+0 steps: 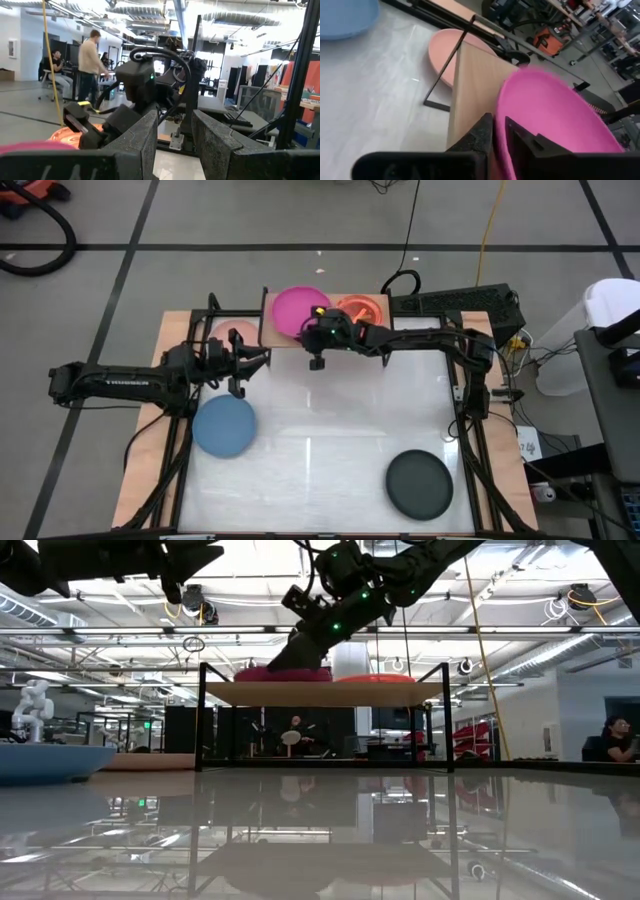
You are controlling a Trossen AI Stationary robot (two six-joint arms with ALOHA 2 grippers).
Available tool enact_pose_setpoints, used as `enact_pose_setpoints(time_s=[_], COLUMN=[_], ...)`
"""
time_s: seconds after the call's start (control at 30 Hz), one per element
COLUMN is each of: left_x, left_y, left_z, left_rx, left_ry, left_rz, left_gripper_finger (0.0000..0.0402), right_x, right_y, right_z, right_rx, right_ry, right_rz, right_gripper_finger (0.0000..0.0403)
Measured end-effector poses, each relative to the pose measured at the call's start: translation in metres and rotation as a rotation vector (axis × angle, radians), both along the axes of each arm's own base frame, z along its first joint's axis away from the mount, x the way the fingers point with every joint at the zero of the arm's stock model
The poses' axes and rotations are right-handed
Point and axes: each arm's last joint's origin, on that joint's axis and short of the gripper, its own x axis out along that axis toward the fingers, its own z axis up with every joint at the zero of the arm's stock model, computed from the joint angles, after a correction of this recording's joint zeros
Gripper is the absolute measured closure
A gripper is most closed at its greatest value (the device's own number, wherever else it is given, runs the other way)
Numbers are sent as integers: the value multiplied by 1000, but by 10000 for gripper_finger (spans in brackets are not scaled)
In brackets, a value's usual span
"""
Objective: Place and stack plates onto a shelf
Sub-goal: Put the pink plate on the shelf, then stack the brown plate on top of the pink plate on the shelf
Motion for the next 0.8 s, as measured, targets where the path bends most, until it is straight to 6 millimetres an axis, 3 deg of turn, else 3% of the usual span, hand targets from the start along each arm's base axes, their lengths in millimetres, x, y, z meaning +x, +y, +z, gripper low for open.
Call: enact_pose_setpoints(time_s=[0.37, 0.57, 0.7, 0.8], left_x=[1, 2, 3, 2], left_y=[0, 1, 6, 10], left_z=[-4, -8, -19, -22], left_rx=[-7, -31, -94, -127], left_ry=[37, 81, 234, 426], left_rz=[0, 26, 174, 339], left_gripper_finger=[275, 275, 275, 275], right_x=[0, -15, -45, -69], right_y=[9, 41, 70, 92], right_z=[4, 50, 85, 100], right_rx=[1, -11, 56, 105], right_ry=[-7, -74, -48, -81], right_rz=[20, 78, 111, 143], right_gripper_finger=[317, 295, 292, 291])
